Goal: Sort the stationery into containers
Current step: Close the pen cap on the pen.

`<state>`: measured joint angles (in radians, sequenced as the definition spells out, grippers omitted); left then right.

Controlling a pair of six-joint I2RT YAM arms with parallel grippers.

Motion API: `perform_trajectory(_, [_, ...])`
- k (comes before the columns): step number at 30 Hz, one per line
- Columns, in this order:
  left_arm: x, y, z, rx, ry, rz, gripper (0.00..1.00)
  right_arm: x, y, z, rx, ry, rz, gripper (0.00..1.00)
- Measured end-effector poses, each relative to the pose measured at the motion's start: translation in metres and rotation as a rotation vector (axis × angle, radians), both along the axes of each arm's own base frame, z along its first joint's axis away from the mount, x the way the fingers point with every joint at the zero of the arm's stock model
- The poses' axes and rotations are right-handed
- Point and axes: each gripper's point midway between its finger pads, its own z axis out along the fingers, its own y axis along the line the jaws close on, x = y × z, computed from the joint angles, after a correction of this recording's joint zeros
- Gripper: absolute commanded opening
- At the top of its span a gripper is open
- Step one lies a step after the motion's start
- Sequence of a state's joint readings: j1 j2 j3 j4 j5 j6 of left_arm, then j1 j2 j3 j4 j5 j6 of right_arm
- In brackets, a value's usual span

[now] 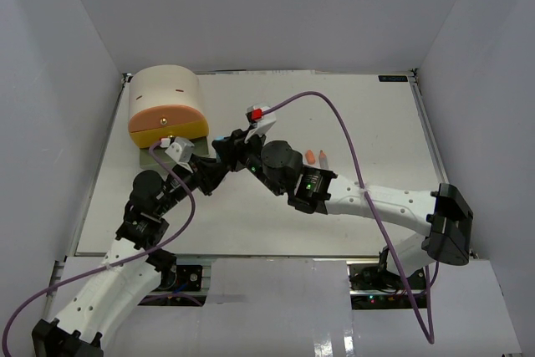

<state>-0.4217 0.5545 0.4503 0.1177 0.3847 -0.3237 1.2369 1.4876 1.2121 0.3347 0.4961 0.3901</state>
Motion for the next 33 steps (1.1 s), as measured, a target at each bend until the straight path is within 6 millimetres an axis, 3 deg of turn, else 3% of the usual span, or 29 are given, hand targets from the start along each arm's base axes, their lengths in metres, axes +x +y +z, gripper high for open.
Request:
perform_trajectory(10, [0.013,-0.006,0.003,-0.007,-0.022,-0.002,0.07,0.009,-0.008,-0.003,-0.012,0.0,-0.066,0.09])
perform_trajectory(33, [0.03,-0.019,-0.023,0.057,0.047,-0.025,0.05,0.025,-0.019,-0.037,-0.125,0.077,-0.154,0.08])
